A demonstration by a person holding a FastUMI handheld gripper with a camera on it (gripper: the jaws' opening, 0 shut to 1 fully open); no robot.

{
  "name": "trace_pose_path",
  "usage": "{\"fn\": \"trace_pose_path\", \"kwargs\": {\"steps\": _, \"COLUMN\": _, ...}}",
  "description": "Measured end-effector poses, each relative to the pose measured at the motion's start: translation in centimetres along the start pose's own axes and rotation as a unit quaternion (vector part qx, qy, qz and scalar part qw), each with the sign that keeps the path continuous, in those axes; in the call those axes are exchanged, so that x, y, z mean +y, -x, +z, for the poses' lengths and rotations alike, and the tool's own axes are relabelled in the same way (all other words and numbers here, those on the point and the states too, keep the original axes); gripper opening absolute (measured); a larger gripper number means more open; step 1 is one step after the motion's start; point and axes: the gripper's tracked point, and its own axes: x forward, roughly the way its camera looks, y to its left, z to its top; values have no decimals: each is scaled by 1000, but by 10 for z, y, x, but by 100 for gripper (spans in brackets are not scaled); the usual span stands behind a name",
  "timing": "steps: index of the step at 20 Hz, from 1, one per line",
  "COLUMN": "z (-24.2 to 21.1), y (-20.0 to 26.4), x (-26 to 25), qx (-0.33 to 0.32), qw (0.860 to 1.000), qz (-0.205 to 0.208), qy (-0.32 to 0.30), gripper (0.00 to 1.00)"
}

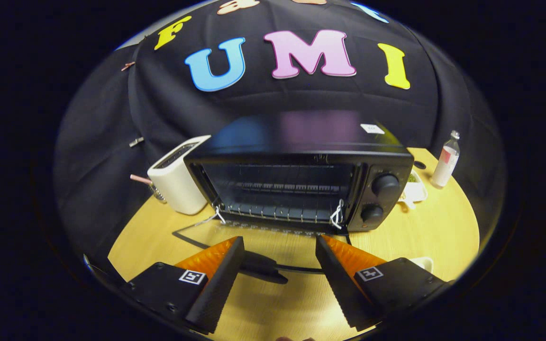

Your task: Open the toaster oven, put the food inside, and close the toaster oven door.

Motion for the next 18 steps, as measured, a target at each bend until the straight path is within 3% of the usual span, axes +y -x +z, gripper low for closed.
{"fn": "trace_pose_path", "kwargs": {"steps": 4, "z": -29, "y": -5, "x": -10, "qx": 30, "qw": 999, "qz": 10, "qy": 5, "gripper": 99}}
{"fn": "trace_pose_path", "kwargs": {"steps": 8, "z": -30, "y": 27, "x": -45, "qx": 4, "qw": 1000, "qz": 11, "qy": 13, "gripper": 99}}
{"fn": "trace_pose_path", "kwargs": {"steps": 12, "z": -43, "y": 57, "x": -125, "qx": 15, "qw": 1000, "qz": -14, "qy": 6, "gripper": 99}}
{"fn": "trace_pose_path", "kwargs": {"steps": 18, "z": -74, "y": 81, "x": -246, "qx": 65, "qw": 991, "qz": -83, "qy": -86, "gripper": 99}}
